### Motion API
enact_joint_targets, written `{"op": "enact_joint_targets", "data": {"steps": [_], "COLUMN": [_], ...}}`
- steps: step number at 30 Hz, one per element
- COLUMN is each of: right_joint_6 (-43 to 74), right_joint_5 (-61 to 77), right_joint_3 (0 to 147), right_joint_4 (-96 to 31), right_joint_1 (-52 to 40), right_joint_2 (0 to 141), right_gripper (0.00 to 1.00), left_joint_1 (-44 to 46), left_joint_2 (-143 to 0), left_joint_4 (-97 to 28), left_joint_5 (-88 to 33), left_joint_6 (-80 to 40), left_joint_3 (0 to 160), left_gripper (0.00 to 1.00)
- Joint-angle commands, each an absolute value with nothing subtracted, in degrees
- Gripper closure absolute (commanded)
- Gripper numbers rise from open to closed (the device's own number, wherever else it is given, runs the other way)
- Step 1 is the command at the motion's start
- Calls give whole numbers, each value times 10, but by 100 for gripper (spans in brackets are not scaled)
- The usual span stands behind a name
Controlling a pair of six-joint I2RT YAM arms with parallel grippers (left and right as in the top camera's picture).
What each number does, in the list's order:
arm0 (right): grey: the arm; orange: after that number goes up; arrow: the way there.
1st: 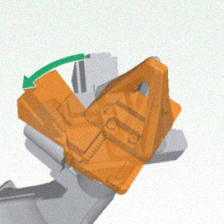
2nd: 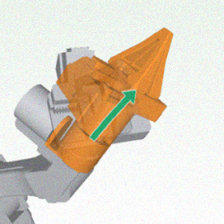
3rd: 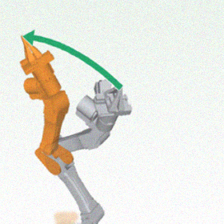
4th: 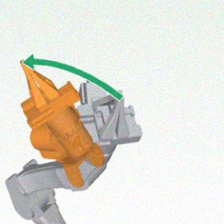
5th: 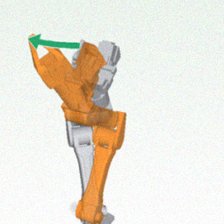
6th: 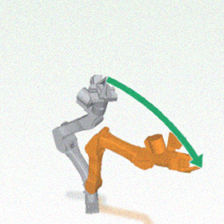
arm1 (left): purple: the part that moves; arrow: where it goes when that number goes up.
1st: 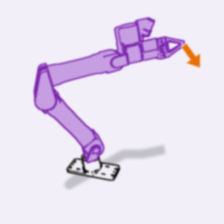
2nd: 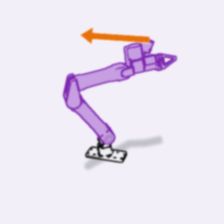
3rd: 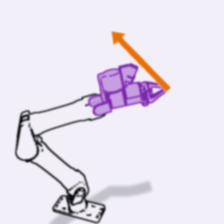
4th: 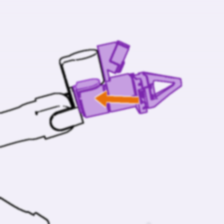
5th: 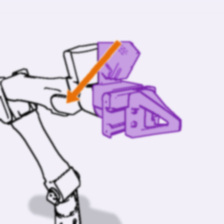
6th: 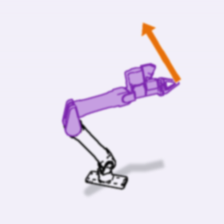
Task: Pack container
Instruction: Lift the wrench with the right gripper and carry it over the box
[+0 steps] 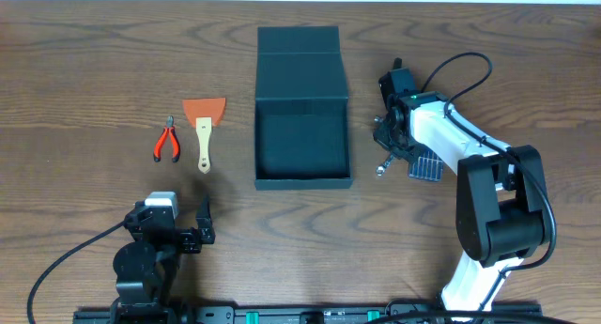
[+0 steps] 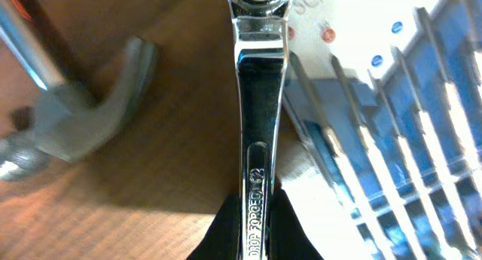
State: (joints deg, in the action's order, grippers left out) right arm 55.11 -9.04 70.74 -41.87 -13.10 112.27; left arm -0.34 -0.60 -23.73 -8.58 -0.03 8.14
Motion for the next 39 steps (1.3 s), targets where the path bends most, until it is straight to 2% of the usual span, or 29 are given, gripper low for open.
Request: {"op": "enact_joint_targets", "data": {"steps": [1, 14, 22, 25, 30, 35, 39], "right_joint_6": [557, 538, 286, 209, 297, 286, 349], "right_joint_5": [-94, -91, 65, 59, 39, 39, 39], "right_joint_3": [719, 728, 728, 728, 728, 728, 728], "right_joint_4": [-446, -461, -237, -201, -260, -317, -352], "right_joint_1": [-135, -145, -249, -305, -346, -346, -341], "right_joint_2": [1137, 983, 884, 886, 908, 946, 971], "right_gripper": [99, 99, 99, 99, 99, 99, 99], "left_joint_1": [-7, -7, -7, -7, -7, -7, -7], "left_joint_2": [-3, -3, -3, -3, -3, -3, -3], "left_joint_4": [-237, -237, -237, -237, -237, -237, -237], "left_joint_5": [-83, -83, -83, -83, -83, -83, -83], "left_joint_6": [-1, -1, -1, -1, -1, -1, -1], "left_joint_3": [70, 70, 70, 70, 70, 70, 70], "left_gripper": [1, 2, 1, 2, 2, 2, 2]}}
